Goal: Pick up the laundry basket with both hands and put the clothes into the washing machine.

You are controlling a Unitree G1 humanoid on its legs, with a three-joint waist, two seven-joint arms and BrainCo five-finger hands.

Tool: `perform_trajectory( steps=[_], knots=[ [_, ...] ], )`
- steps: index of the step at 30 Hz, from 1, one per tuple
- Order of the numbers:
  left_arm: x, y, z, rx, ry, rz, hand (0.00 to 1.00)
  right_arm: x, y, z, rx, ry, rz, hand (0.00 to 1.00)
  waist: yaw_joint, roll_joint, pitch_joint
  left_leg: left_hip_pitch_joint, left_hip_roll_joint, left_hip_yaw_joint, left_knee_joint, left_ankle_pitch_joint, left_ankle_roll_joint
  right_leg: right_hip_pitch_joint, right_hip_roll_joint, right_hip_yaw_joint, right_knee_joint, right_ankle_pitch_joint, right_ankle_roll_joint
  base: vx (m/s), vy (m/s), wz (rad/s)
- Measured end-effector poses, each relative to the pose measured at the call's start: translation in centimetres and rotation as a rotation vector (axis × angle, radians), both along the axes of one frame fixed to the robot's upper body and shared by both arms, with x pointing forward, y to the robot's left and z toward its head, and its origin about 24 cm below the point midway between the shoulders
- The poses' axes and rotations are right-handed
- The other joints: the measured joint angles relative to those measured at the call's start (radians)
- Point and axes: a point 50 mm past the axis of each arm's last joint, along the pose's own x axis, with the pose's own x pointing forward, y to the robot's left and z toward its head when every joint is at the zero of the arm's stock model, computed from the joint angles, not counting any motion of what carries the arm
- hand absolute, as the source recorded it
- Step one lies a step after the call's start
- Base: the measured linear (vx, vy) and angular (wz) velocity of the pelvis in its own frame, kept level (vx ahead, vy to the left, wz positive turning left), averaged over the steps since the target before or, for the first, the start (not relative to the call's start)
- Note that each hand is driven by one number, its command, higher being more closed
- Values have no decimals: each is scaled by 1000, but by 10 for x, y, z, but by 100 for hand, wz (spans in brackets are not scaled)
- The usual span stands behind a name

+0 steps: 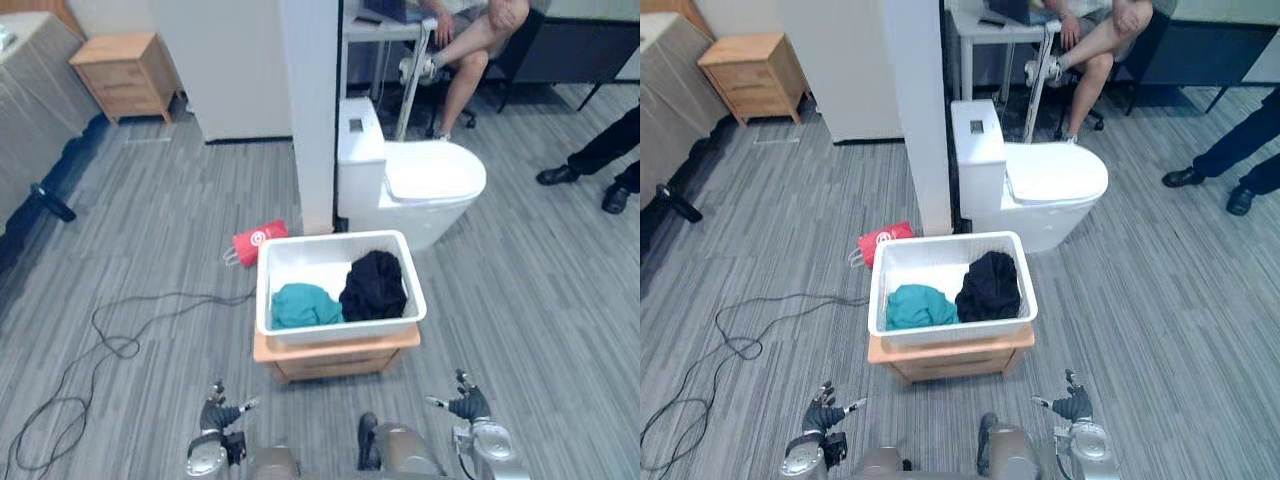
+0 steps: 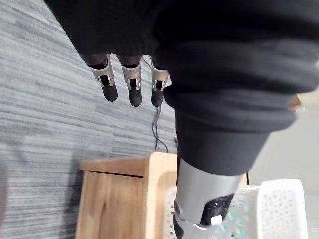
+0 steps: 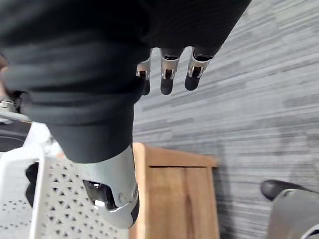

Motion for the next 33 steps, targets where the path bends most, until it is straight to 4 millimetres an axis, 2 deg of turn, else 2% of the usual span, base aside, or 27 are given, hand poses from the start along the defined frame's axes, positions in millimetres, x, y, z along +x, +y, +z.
perform_trajectory(
  steps=[1, 2, 4, 5, 6, 8, 13, 17, 19, 21, 28, 31, 33],
  knots=[
    [3, -1, 1, -4, -9, 0, 0, 0, -1, 0, 0, -2, -7, 0, 4, -3, -2, -10, 1, 11, -28, -7, 11, 17, -2, 2, -19, 0, 1, 333, -54, 5],
    [7, -3, 3, -11, -28, 4, 0, 2, -1, 1, 3, -13, -30, 0, 6, -4, -3, -23, -2, 27, -122, -16, 26, 44, -8, 2, -49, 2, 4, 257, 41, 2],
    [9, -4, 5, -28, -50, 22, 0, 5, -4, 6, 0, -48, -58, 0, 6, 3, -7, -22, -23, 27, -342, -9, 28, 62, -20, 0, -66, 2, 16, 286, 94, 3],
    [12, -6, 7, -44, -69, 38, 0, 7, -8, 11, -10, -70, -71, 0, 4, 21, -17, -14, -39, 19, -511, 81, 23, 63, -18, 1, -74, -3, 39, 206, 148, 1],
    [12, -4, 9, -56, -85, 63, 0, 9, -11, 15, -15, -92, -87, 0, 4, 26, -21, -3, -50, 18, -553, 107, 36, 69, -21, 8, -76, -10, 62, 200, 133, 4],
    [16, -1, 19, -61, -144, 84, 0, 11, -15, 28, -36, -158, -91, 0, 4, 11, -29, 37, -91, 21, -612, 117, 47, 91, -51, 10, -94, -14, 80, 155, 102, 10],
    [23, 17, 47, -9, -295, 117, 0, 30, -26, 63, -105, -338, -103, 0, 3, 5, -56, 80, -138, 36, -695, 131, 69, 114, -82, 24, -152, -4, 115, 96, 89, -1],
    [33, 25, 61, 27, -356, 91, 0, 46, -31, 76, -159, -380, -64, 0, 3, 5, -70, 101, -149, 43, -725, 132, 71, 134, -78, 28, -196, 11, 117, 63, 30, -5],
    [39, 21, 64, 25, -375, 68, 0, 56, -28, 82, -185, -400, -2, 0, 0, 7, -74, 103, -150, 46, -744, 139, 78, 136, -74, 30, -218, 21, 117, 41, 8, -6],
    [48, 9, 66, 18, -382, -3, 0, 68, -22, 87, -190, -415, 51, 0, -1, 11, -75, 103, -150, 46, -766, 152, 77, 136, -69, 32, -237, 37, 110, 28, -7, -5],
    [87, -29, 58, 67, -322, -237, 0, 106, 7, 83, -195, -380, 205, 0, -7, 17, -64, 84, -156, 58, -823, 202, 89, 99, -63, 53, -276, 95, 103, -48, 14, -7],
    [107, -33, 62, 105, -319, -253, 0, 130, 11, 91, -199, -388, 209, 0, -22, 20, -3, 24, -161, 61, -816, 228, 100, 42, -69, 58, -277, 126, 106, -184, 40, -5],
    [133, -37, 71, 137, -329, -258, 0, 161, 11, 117, -229, -479, 153, 0, -29, 20, 72, -57, -157, 64, -758, 230, 103, -31, -74, 74, -243, 141, 109, -235, 38, -7]
  ],
)
